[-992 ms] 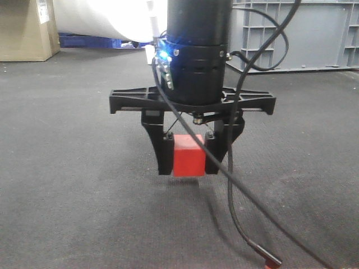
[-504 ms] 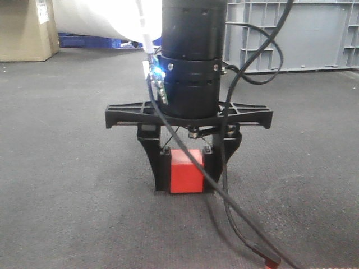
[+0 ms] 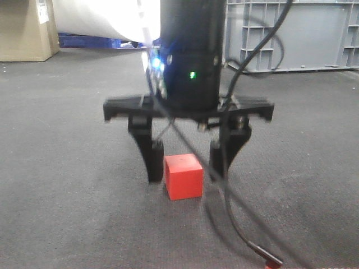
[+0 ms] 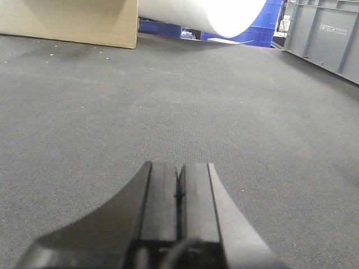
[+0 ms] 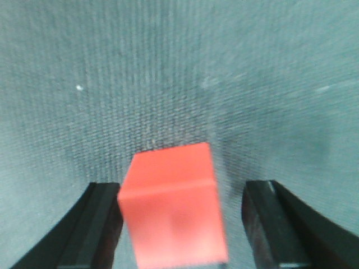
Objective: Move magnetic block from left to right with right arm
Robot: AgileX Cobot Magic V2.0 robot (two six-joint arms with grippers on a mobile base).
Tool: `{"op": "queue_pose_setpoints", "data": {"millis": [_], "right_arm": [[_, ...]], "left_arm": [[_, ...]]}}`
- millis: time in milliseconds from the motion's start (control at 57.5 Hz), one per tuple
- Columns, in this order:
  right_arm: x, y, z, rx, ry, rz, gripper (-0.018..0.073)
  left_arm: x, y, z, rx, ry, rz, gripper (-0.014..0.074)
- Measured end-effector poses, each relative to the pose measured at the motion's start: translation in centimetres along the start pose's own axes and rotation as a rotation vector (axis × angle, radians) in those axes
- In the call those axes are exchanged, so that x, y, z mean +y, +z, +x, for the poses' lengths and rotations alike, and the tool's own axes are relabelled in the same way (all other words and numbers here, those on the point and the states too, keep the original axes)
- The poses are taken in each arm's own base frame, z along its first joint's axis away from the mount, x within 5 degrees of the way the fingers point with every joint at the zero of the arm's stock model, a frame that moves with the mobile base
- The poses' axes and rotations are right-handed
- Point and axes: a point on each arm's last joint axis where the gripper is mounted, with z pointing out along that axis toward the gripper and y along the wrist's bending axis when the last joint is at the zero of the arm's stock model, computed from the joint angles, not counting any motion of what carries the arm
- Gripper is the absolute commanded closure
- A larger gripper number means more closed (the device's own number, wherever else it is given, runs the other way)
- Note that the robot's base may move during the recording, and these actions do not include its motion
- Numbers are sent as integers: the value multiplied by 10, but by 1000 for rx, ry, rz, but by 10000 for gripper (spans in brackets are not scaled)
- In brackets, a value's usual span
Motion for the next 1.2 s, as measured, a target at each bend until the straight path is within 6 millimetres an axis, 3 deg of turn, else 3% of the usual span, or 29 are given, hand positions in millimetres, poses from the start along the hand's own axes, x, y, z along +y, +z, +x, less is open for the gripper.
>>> {"op": "queue_pose_setpoints", "data": {"millis": [365,470,574,696,731,992,1200], "right_arm": [[-17,-65,6,-170,-137,-39,15],[-28,-83,15,-214,-205,-55,91],[-41,-95,28,-252,-233,-75,265],[-63,-105,39,-299,-211,-101,485],[-72,-108,42,-315,-198,-108,512],[-132,-123,66,-427,-98,-122,503],[-180,-133,90,-558,-160,-75,503]], "left_arm": [[0,0,0,0,0,0,713],[0,0,0,0,0,0,713],[0,0,0,0,0,0,713],[0,0,0,0,0,0,713],[0,0,0,0,0,0,713],[0,0,0,0,0,0,713],[0,0,0,0,0,0,713]]}}
